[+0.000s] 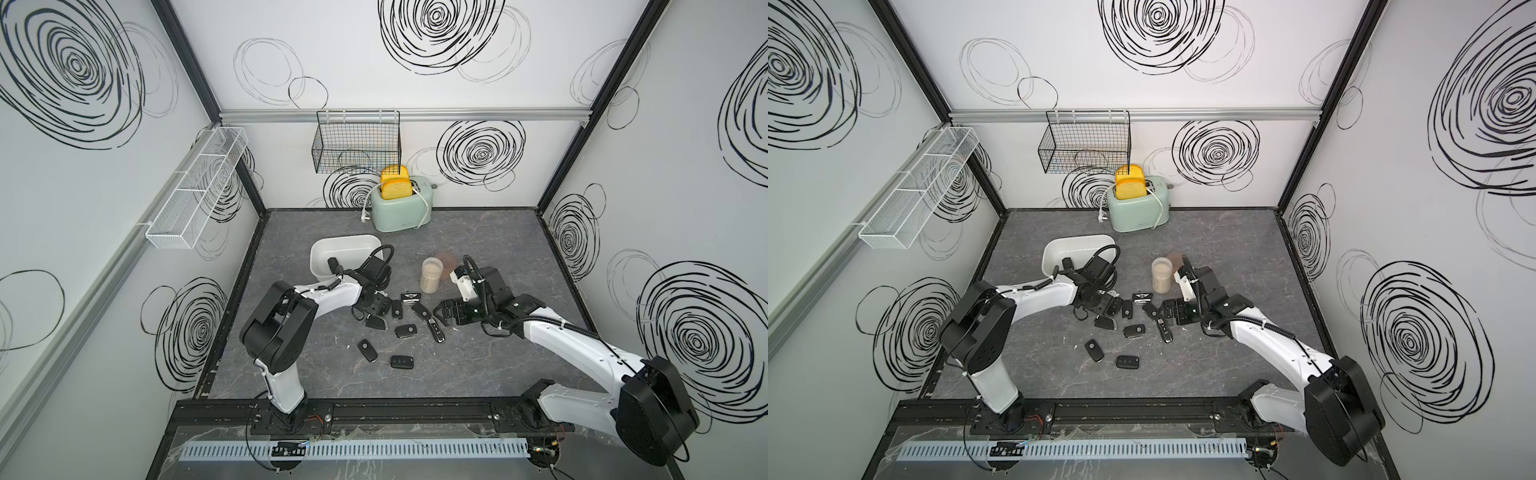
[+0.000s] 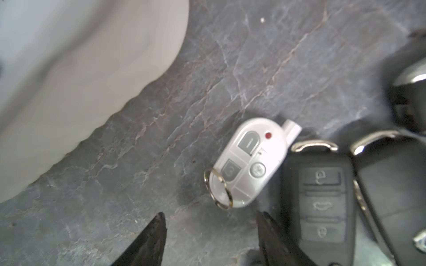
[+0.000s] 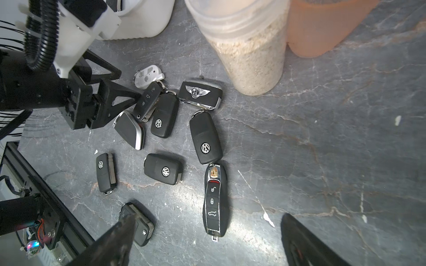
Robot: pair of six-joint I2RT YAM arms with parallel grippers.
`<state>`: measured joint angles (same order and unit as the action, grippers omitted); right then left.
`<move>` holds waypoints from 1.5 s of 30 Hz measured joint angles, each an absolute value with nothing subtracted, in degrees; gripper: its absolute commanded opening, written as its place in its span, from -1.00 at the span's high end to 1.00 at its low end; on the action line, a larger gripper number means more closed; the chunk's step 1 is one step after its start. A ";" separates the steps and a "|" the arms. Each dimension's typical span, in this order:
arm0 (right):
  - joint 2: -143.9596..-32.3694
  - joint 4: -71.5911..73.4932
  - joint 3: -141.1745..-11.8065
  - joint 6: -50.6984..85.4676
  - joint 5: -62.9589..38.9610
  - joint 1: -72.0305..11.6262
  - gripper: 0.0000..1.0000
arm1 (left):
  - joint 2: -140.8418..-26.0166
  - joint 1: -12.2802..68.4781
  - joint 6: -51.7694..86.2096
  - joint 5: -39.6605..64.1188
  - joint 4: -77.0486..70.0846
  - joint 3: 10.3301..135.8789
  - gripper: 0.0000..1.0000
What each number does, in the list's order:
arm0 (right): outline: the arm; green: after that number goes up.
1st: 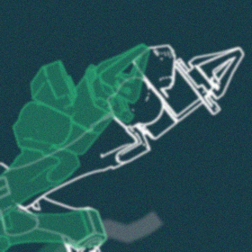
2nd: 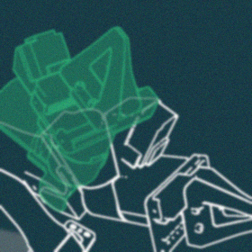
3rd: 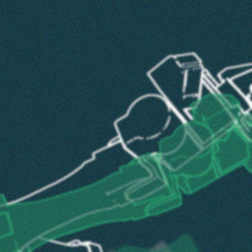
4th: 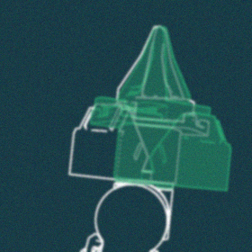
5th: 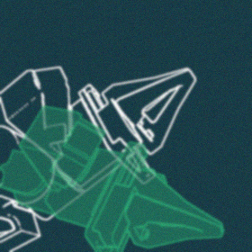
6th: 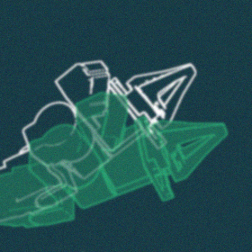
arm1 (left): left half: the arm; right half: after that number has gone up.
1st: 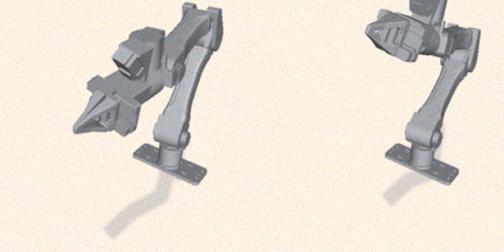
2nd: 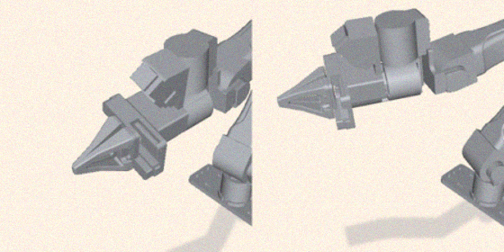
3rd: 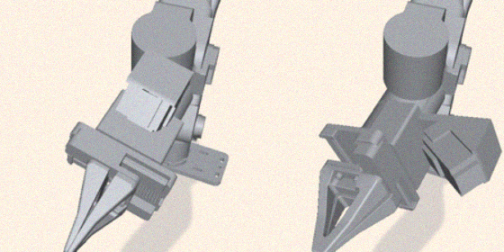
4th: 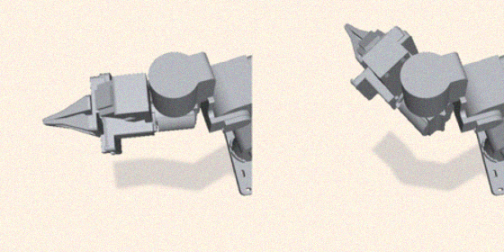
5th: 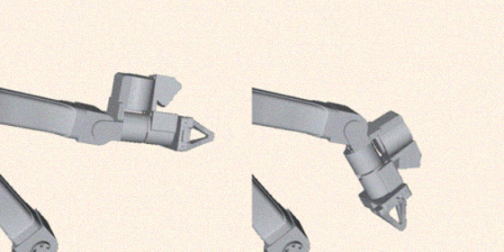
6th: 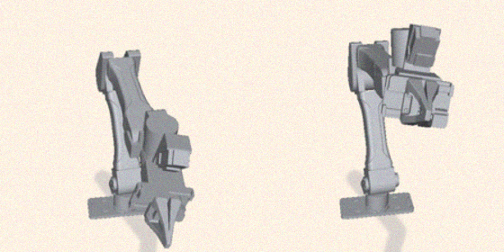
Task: Place the car key into the storage box
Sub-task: Pick up the car key from the center of the board.
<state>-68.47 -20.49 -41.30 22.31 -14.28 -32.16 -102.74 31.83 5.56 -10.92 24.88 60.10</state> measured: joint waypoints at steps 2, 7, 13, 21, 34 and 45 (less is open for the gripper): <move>-68.93 -20.51 -41.30 22.06 -14.46 -31.86 -0.98 | -103.33 31.83 5.56 -10.59 24.45 60.82 -0.35; -69.36 -20.53 -41.32 21.45 -14.66 -31.09 -0.98 | -105.23 31.88 5.56 -9.76 23.86 62.76 -0.35; -69.36 -20.53 -41.32 21.39 -14.68 -30.35 -0.98 | -107.28 31.88 5.56 -8.97 23.33 65.19 -0.32; -69.36 -20.53 -41.30 21.39 -14.81 -29.78 -0.98 | -108.18 31.88 5.58 -8.03 22.31 65.91 -0.07; -69.36 -20.53 -41.30 21.43 -14.94 -29.76 -0.98 | -108.44 31.88 5.41 -6.24 21.78 66.02 0.47; -69.36 -20.51 -41.32 21.50 -16.58 -29.76 -0.98 | -105.21 31.86 7.77 -4.91 22.70 63.70 0.54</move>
<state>-69.36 -20.51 -41.32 21.50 -16.58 -29.76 -105.21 31.86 7.77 -4.91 22.70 63.70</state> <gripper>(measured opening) 0.990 0.335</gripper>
